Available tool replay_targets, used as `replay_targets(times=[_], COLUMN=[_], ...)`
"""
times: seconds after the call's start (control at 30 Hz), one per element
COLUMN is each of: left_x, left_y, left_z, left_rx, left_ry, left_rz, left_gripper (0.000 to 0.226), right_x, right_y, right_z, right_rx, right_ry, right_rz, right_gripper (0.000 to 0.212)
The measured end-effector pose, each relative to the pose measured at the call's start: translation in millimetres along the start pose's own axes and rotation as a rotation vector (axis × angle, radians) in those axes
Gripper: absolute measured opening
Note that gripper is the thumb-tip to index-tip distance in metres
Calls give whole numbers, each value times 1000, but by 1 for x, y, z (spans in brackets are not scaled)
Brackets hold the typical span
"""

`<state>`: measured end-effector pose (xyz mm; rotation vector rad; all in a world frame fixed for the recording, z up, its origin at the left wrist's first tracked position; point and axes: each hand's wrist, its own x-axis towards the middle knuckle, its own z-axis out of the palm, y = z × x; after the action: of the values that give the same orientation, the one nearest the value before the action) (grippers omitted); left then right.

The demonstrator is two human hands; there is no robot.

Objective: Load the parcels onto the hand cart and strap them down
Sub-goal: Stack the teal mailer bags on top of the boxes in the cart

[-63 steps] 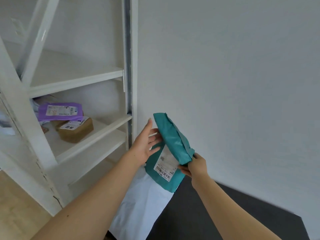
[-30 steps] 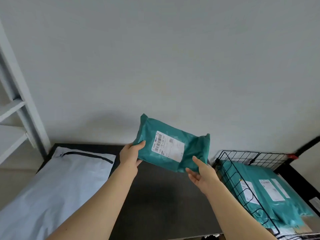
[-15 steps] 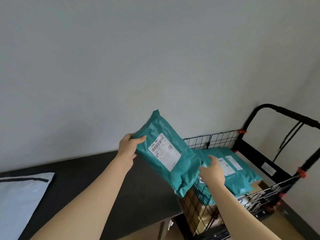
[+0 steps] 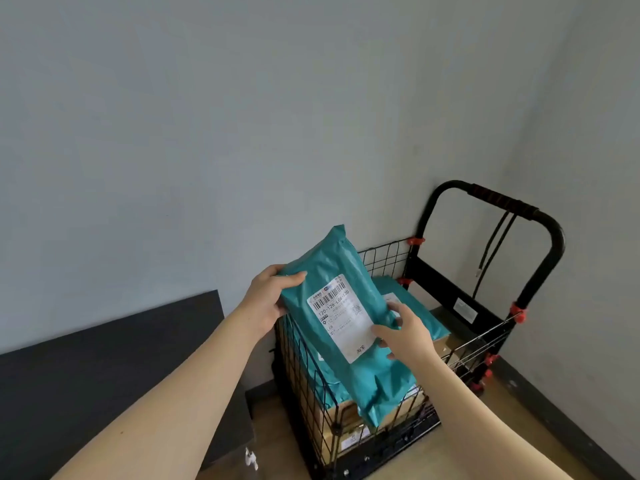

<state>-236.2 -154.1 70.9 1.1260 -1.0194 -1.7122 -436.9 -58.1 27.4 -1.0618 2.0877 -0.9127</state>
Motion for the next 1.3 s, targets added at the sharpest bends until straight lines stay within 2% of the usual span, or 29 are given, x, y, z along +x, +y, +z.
replay_targets(times=[0.1,0.2,0.33,0.43,0.53,0.63,0.73,0.97,1.2,1.3], left_x=[31,70,122,159,195,229,250,310,355,357], left_y=[-7,-19,-47,-66,-82,-98,-111,-146,-202,-230], left_z=[21,40,70,96,119,134,152,189,220,222], left_rx=[-104,-145,-40,73,63,50,104,236,387,601], left_ry=[71,121,-45,-161,-185,-138,-98,3,96,90], left_rz=[8,-18,-249,-367,-424,-423,-400,-361,-413,-475], left_gripper=[36,43,43,47,53,77,96,99,88,85], right_x=[27,62,119,162,198,226,251,341,419,436], right_y=[7,12,14,15,22,35,52,96,154,179], right_z=[-4,-10,-23,-37,-46,-48,-51,-66,-64,-56], right_rx=[56,224,467,533,424,302,205,-112,-312,-442], right_ry=[20,55,138,170,189,203,138,-83,-354,-532], right_rz=[52,126,242,315,335,322,302,217,155,178], right_gripper=[37,26,21,20,24,19,18,25,56,65])
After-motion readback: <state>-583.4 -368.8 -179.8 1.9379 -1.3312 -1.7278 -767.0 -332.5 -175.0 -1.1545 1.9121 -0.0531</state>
